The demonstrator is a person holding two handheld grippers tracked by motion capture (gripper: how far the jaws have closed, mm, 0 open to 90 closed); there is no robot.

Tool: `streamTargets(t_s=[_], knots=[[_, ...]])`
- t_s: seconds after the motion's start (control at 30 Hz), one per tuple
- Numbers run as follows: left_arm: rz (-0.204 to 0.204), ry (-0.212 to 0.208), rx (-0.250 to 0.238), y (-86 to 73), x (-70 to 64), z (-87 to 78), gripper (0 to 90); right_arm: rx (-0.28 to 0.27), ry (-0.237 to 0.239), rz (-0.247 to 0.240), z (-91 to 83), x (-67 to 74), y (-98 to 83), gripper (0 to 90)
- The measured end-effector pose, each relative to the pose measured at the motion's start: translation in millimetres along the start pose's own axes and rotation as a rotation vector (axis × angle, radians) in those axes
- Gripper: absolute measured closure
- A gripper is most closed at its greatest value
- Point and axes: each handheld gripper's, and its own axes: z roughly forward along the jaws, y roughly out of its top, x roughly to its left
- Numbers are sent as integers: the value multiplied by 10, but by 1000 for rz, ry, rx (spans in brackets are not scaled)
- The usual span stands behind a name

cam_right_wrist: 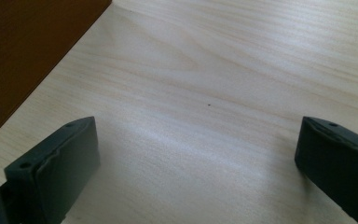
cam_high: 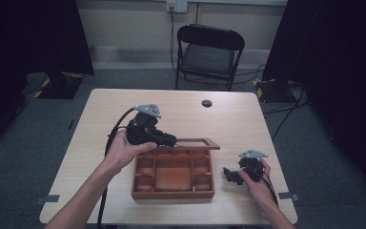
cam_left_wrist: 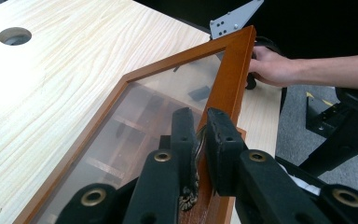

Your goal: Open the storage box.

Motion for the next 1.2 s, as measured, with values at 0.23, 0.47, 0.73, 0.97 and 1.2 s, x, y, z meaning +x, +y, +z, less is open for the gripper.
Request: streamTargets(t_s=[0.23, 0.47, 0.73, 0.97, 1.2], knots=[[-1, 7, -9, 32, 25, -16, 820, 0, 0, 0, 0, 0, 0, 0], [-3, -3, -11, 54, 60, -25, 821, 0, 0, 0, 0, 0, 0, 0], [-3, 9, -10, 85, 69, -36, 821, 0, 0, 0, 1, 0, 0, 0], [4, 30, -17, 102, 58, -43, 825, 0, 0, 0, 0, 0, 0, 0], [1, 30, -29, 106, 65, -47, 835, 0, 0, 0, 0, 0, 0, 0]])
